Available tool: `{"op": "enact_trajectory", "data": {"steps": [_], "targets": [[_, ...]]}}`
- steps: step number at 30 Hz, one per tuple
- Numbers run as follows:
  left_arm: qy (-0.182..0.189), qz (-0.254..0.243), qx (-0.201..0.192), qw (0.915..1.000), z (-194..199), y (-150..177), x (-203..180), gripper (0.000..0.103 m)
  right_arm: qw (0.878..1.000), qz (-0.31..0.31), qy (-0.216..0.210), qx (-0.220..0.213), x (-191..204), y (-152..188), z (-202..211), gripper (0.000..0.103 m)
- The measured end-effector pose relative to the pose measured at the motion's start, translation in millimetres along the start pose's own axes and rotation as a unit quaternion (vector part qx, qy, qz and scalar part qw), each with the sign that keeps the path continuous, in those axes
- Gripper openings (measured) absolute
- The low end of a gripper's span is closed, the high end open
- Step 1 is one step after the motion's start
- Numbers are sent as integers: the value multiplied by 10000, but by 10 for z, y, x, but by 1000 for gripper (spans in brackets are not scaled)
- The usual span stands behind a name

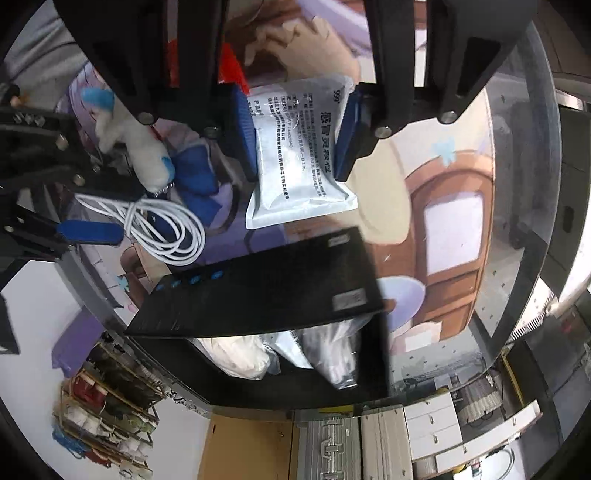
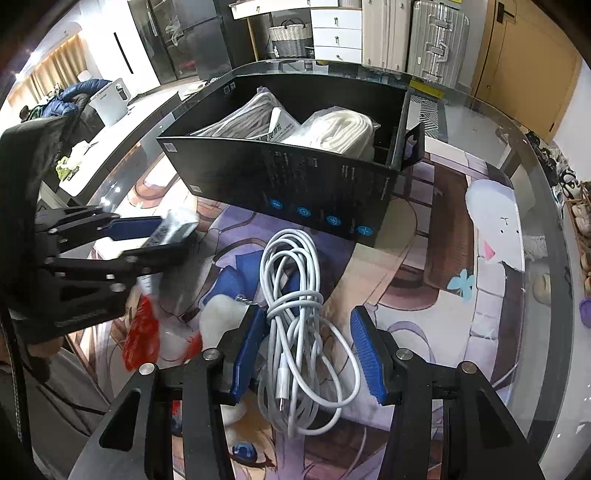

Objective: Organize soft objects
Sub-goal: 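Grasp the white cable bundle with the right tool while the left tool grasps a white pouch, then lift the cable bundle and white pouch and carry both over the black box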

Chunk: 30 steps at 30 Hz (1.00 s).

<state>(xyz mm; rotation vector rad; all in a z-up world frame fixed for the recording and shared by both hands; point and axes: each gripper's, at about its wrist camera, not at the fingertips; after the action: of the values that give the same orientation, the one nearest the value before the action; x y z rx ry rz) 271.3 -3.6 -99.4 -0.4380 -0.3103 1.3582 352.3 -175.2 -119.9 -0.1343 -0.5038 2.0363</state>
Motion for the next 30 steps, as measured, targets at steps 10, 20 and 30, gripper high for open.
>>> {"op": "enact_trajectory", "data": {"steps": [10, 20, 30], "targets": [[31, -4, -27, 10000, 143, 97, 42, 39, 9997, 193, 159, 76, 181, -18, -105, 33], [138, 11, -425, 9990, 416, 45, 46, 38, 9996, 150, -18, -246, 234, -8, 181, 33], [-55, -61, -1080, 9941, 768, 88, -70, 38, 9964, 29, -263, -799, 303, 28, 609, 33]]}}
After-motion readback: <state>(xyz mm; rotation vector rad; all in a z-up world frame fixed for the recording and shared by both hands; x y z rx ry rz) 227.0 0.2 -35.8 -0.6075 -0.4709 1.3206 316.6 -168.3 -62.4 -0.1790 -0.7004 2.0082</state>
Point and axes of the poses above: each gripper's, at about its wrist camera, not at the fingertips, and z roughly against the way its jaws point, x to its left, y to its underside, and after that the axes turned 6 degrees about -z, right-handed
